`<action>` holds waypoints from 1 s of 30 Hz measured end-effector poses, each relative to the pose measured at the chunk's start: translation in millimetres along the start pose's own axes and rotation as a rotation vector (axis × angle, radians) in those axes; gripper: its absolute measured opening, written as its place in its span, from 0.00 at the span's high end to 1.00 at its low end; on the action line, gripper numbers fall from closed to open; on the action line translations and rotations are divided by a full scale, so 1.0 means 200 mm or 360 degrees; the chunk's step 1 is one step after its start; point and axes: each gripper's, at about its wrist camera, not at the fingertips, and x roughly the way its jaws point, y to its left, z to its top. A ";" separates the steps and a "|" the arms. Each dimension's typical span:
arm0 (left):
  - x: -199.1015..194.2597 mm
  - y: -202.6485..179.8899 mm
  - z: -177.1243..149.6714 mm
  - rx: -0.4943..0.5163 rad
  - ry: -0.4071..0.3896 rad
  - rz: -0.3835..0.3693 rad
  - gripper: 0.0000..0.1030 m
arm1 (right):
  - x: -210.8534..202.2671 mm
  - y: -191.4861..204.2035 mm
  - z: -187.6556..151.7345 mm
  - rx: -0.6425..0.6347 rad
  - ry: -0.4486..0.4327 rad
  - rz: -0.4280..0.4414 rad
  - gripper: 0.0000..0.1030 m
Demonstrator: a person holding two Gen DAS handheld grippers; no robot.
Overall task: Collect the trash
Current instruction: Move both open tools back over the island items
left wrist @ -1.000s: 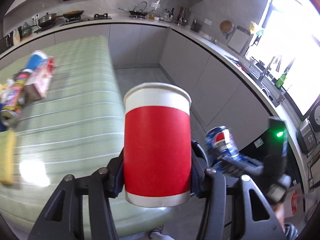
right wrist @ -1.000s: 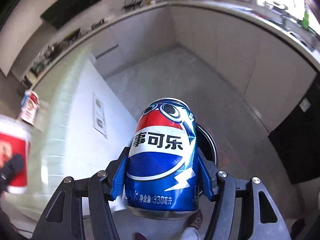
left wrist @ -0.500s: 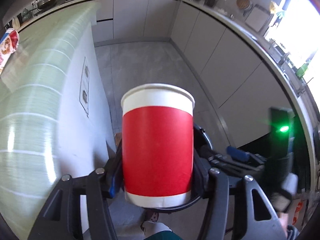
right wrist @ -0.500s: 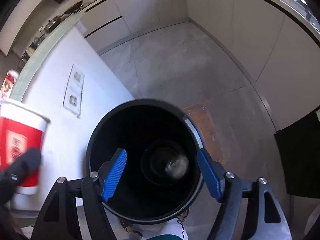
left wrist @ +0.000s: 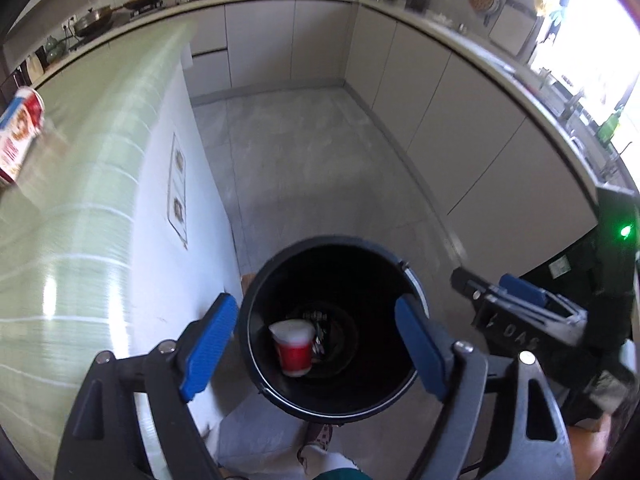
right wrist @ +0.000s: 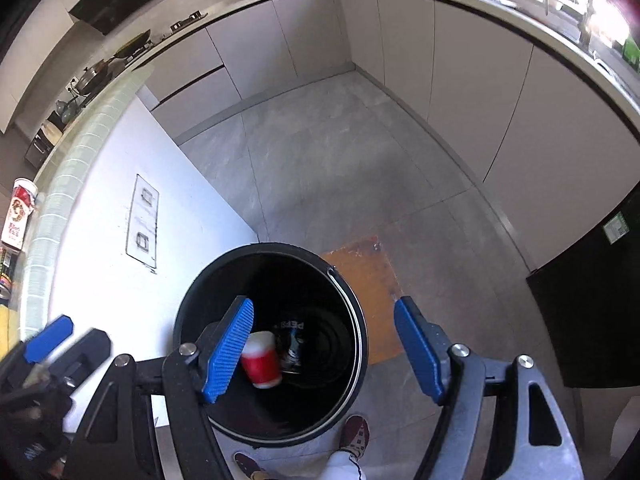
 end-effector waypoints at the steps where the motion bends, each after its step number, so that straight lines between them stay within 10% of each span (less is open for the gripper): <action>1: -0.05 0.01 0.00 0.0004 -0.0024 -0.0007 0.20 | -0.02 0.02 0.00 -0.0001 -0.0014 -0.0005 0.27; 11: -0.53 0.33 -0.06 -0.0062 -0.0189 -0.0049 0.19 | -0.46 0.40 -0.05 -0.0038 -0.0216 0.0053 0.27; 30: -0.93 1.74 -0.54 -0.0461 -0.0272 0.0309 0.19 | -0.64 1.91 -0.54 -0.0338 -0.0254 0.0286 0.23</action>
